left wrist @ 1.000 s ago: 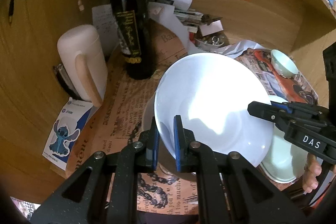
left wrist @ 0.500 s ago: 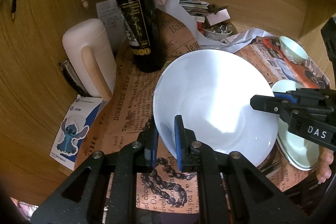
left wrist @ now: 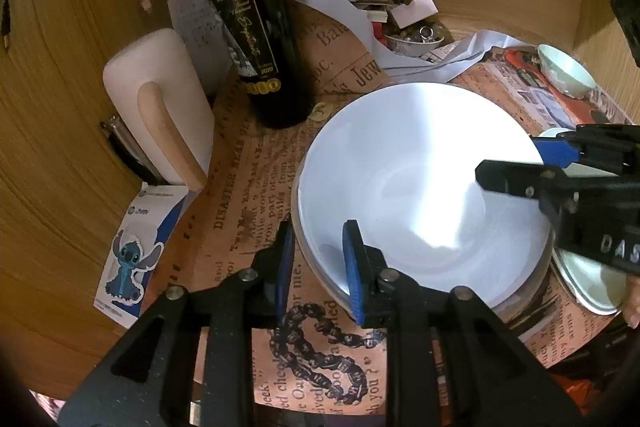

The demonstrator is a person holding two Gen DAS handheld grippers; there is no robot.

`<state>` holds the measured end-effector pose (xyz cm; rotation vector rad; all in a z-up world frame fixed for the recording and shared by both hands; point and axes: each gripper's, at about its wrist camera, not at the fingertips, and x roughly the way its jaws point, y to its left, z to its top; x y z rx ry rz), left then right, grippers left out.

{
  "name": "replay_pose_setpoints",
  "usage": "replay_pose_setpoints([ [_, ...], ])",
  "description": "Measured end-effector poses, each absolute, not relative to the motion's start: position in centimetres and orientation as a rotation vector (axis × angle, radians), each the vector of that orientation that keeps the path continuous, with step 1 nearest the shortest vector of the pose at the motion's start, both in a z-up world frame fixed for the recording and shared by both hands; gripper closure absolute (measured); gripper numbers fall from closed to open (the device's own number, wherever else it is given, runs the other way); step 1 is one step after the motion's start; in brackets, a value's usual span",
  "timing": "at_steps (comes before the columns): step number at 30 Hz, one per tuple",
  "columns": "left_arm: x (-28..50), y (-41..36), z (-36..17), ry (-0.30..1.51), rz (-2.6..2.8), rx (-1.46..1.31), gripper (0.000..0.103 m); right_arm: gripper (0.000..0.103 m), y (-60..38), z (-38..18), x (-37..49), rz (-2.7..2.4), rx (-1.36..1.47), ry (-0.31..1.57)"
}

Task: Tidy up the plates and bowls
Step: 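Lower the white bowl into the pinkish-grey bowl and open both tools, then move both tools to the small mint green bowl and grasp its rim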

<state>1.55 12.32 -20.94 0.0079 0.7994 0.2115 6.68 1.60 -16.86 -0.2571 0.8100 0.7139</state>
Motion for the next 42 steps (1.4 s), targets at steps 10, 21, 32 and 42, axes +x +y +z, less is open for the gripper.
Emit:
replay_pose_setpoints([
  [10,1.4,13.0,-17.8,0.744,0.165,-0.091,0.079,0.044,-0.3,-13.8,6.5,0.664,-0.208,0.677],
  [21,3.9,8.9,-11.3,0.574,0.044,-0.106,0.029,0.031,-9.0,-10.1,9.6,0.512,-0.069,0.582],
  [32,12.0,4.1,-9.4,0.613,-0.024,-0.075,0.010,0.026,-21.0,-8.9,16.5,0.203,0.060,0.541],
  [42,19.5,-0.4,-11.3,0.729,-0.088,0.004,0.010,0.026,-28.4,-12.7,22.4,0.000,0.156,0.659],
])
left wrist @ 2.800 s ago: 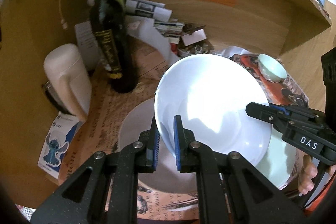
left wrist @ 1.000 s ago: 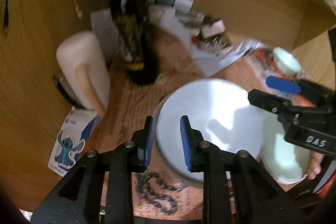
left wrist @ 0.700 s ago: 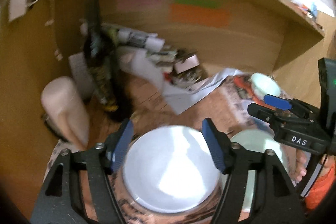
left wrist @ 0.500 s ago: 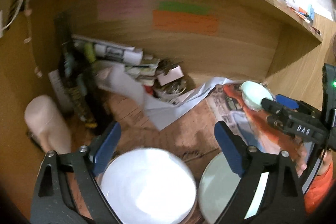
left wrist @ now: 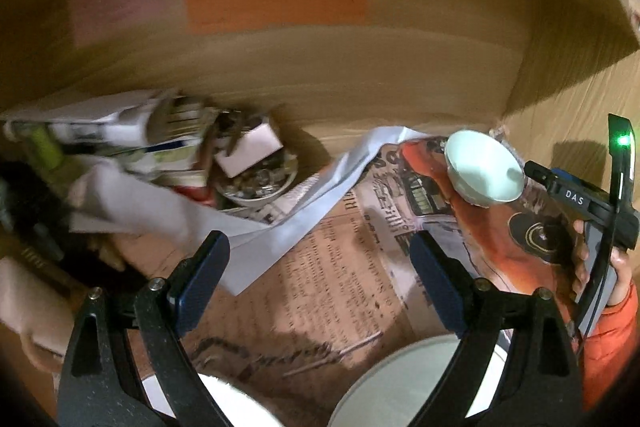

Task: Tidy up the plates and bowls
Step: 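Move both tools to the small mint green bowl and grasp its rim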

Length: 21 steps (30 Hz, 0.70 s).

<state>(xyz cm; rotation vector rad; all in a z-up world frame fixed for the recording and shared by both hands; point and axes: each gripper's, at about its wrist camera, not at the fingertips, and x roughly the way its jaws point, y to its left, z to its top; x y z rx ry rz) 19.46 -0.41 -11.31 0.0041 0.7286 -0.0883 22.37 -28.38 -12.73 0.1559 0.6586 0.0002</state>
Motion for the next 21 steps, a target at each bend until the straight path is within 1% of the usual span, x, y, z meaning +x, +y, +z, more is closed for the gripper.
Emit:
replay_pose_setpoints([
  [3,21.7,-1.8,-12.3,0.772,-0.118,0.020,0.010,0.026,-29.4,-14.1,23.7,-0.019,0.187,0.703],
  [6,23.5,-2.9,-13.0,0.799,-0.128,0.030,0.010,0.027,-29.3,-15.3,24.7,-0.038,0.160,0.743],
  [8,24.5,-3.4,-13.4,0.811,-0.127,0.048,0.010,0.037,-29.1,-15.8,25.3,-0.049,0.135,0.758],
  [9,25.0,-3.7,-13.7,0.817,-0.128,0.062,0.010,0.044,-29.0,-16.1,25.6,-0.060,0.128,0.766],
  [11,25.7,-4.2,-13.8,0.819,-0.130,0.081,0.010,0.045,-29.0,-16.5,25.8,-0.063,0.133,0.775],
  [12,26.0,-4.4,-13.9,0.817,-0.131,0.088,0.010,0.050,-29.3,-16.7,25.9,-0.069,0.135,0.777],
  [13,26.3,-4.5,-13.9,0.818,-0.133,0.090,0.010,0.056,-29.6,-17.0,26.1,-0.074,0.137,0.782],
  [14,26.6,-4.7,-14.0,0.819,-0.139,0.093,0.010,0.061,-29.8,-17.3,26.4,-0.069,0.149,0.799],
  [15,26.9,-4.9,-14.0,0.820,-0.143,0.095,0.010,0.069,-29.9,-17.7,26.6,-0.053,0.161,0.819],
  [21,27.9,-5.6,-14.5,0.824,-0.147,0.107,0.010,0.075,-29.3,-17.8,26.7,-0.036,0.147,0.824],
])
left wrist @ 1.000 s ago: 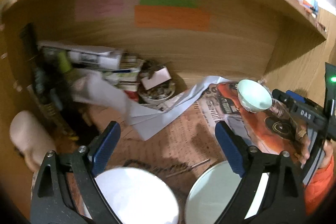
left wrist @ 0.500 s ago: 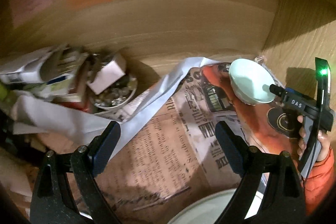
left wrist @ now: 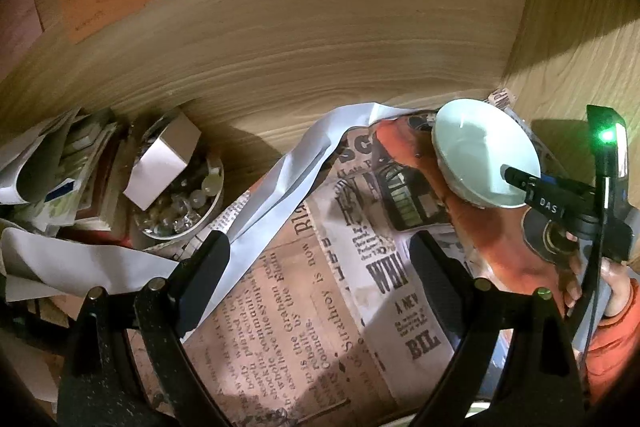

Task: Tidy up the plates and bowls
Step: 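Move both tools to the small mint green bowl and grasp its rim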

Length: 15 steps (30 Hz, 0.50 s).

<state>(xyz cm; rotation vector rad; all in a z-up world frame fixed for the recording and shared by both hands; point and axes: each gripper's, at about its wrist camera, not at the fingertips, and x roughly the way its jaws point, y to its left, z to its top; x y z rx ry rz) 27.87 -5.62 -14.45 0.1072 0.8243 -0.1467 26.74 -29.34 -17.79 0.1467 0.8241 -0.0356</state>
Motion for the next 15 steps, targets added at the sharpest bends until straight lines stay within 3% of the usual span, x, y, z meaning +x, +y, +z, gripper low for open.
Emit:
replay_pose_setpoints([
  [10,29.5,-5.7,-16.3,0.885,-0.126,0.102,0.014,0.078,-25.3,-17.8,24.2,0.213,0.068,0.869],
  [13,30.0,-5.6,-16.9,0.920,-0.135,0.095,0.022,0.079,-23.9,-17.7,22.8,0.297,0.035,0.878],
  [15,30.4,-5.7,-17.5,0.954,-0.137,0.096,0.033,0.079,-23.7,-17.7,22.4,0.338,0.037,0.885],
])
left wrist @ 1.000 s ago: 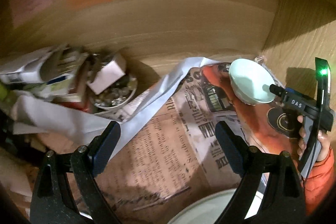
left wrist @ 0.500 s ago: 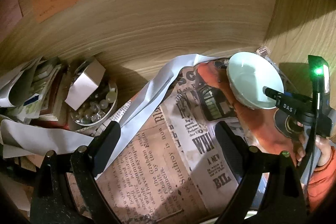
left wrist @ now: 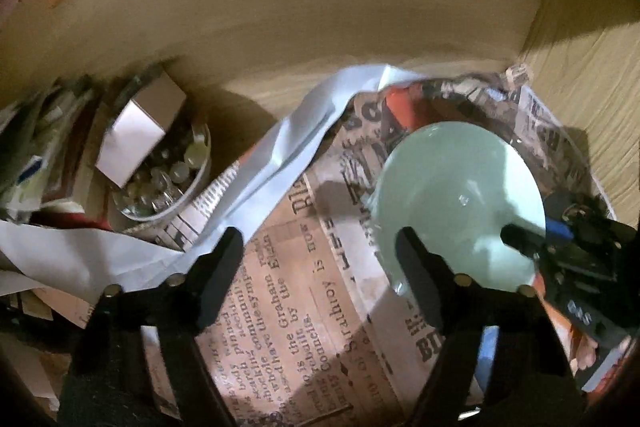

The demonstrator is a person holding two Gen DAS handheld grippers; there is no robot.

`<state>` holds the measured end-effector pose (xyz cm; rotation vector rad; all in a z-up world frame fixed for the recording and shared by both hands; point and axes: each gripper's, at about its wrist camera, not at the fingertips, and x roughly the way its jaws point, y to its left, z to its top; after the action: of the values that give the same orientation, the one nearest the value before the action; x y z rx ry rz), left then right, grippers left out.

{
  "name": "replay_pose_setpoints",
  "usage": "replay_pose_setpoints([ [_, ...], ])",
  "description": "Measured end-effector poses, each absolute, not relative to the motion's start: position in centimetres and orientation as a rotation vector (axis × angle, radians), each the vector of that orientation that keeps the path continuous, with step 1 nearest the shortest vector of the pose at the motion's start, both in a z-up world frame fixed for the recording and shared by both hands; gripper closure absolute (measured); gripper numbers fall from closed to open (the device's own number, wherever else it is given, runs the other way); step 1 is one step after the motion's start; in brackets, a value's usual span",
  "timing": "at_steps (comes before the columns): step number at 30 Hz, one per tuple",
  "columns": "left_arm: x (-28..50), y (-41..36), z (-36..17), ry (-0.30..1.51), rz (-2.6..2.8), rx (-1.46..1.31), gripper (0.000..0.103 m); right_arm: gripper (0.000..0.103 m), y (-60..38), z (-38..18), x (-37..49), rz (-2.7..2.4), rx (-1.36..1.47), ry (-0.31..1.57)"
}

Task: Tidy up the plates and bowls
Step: 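Move both tools to the small mint green bowl and grasp its rim, then lift the mint green bowl with both tools and carry it over the stack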

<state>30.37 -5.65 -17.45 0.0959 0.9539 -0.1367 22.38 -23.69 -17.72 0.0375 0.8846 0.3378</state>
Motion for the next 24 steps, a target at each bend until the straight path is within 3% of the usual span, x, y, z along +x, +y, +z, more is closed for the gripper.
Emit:
replay_pose_setpoints([
  [11,30.3,-7.5,-19.4,1.052,-0.249,0.138,0.092,0.082,-23.7,-16.9,21.9,0.365,0.071,0.866],
  [24,28.1,-7.2,-18.5,1.026,-0.204,0.144,0.092,0.083,-21.9,-14.7,19.6,0.332,0.056,0.768],
])
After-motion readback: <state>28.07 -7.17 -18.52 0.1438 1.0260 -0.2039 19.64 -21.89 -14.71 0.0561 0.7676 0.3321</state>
